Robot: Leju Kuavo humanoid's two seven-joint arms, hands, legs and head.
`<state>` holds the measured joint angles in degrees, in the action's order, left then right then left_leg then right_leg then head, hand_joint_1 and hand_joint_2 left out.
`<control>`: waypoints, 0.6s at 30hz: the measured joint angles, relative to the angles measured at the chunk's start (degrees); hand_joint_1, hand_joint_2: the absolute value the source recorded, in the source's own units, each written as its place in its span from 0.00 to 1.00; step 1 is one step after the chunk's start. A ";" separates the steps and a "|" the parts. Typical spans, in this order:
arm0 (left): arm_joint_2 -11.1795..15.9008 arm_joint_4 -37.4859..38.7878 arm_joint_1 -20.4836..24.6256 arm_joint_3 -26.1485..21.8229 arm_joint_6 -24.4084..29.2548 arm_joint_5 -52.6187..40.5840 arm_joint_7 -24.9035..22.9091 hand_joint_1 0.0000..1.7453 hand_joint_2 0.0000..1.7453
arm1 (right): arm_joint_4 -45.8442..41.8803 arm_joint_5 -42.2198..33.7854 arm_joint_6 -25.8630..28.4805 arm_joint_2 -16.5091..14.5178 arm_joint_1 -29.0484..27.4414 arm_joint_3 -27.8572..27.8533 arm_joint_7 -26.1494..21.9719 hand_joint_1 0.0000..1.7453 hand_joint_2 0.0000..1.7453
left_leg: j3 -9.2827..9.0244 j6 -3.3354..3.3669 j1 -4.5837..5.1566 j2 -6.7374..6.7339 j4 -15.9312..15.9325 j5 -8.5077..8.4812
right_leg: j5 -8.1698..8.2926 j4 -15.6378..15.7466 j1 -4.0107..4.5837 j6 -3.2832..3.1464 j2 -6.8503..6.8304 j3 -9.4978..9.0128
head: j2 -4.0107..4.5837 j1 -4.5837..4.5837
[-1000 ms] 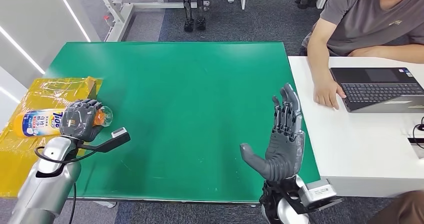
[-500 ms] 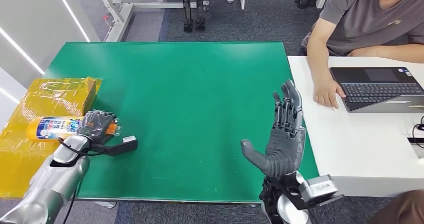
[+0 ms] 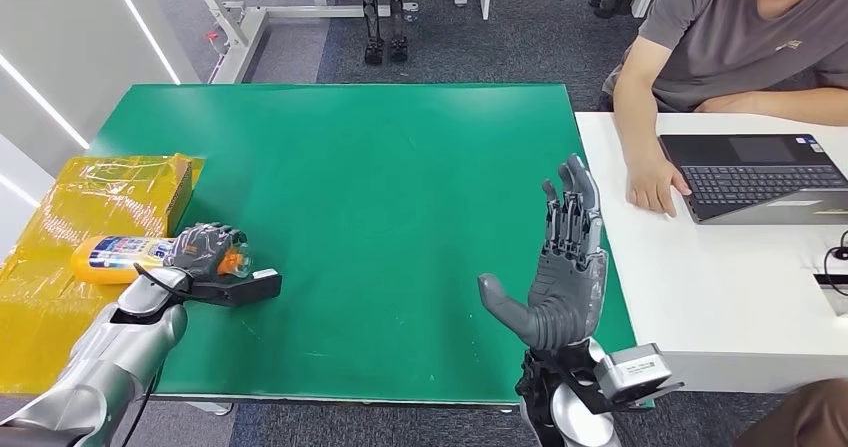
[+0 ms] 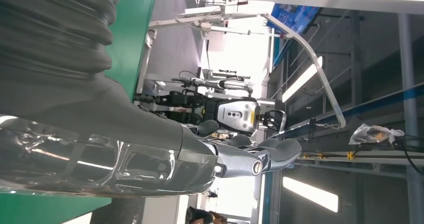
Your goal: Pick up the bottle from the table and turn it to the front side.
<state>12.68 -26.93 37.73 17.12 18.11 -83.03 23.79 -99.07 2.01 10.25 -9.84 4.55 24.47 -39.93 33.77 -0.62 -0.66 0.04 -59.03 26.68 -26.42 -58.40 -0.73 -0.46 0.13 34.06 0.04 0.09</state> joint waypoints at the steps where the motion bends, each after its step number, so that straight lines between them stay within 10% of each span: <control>1: -0.06 0.15 0.23 0.09 -0.13 0.00 -0.04 0.00 1.00 | 0.02 0.02 0.01 -0.02 0.03 -0.01 0.01 0.00 1.00 | -0.01 0.00 0.00 0.00 0.00 0.00 | 0.00 0.00 0.00 0.00 0.00 -0.01 | 0.01 -0.01; 18: 0.65 1.07 1.37 0.18 1.83 3.42 -3.06 0.00 1.00 | 0.64 1.81 0.71 -0.04 0.03 -0.31 1.63 0.00 1.00 | -0.04 -0.01 -0.02 -0.01 0.01 -0.01 | 0.00 -0.02 0.00 0.00 0.02 -0.03 | 0.00 0.00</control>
<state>13.33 -25.86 39.10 17.31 19.93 -79.61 20.73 -98.43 3.82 10.96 -9.88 4.58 24.17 -38.29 33.74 -0.63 -0.68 0.03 -59.03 26.68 -26.42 -58.42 -0.73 -0.46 0.15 34.03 0.04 0.09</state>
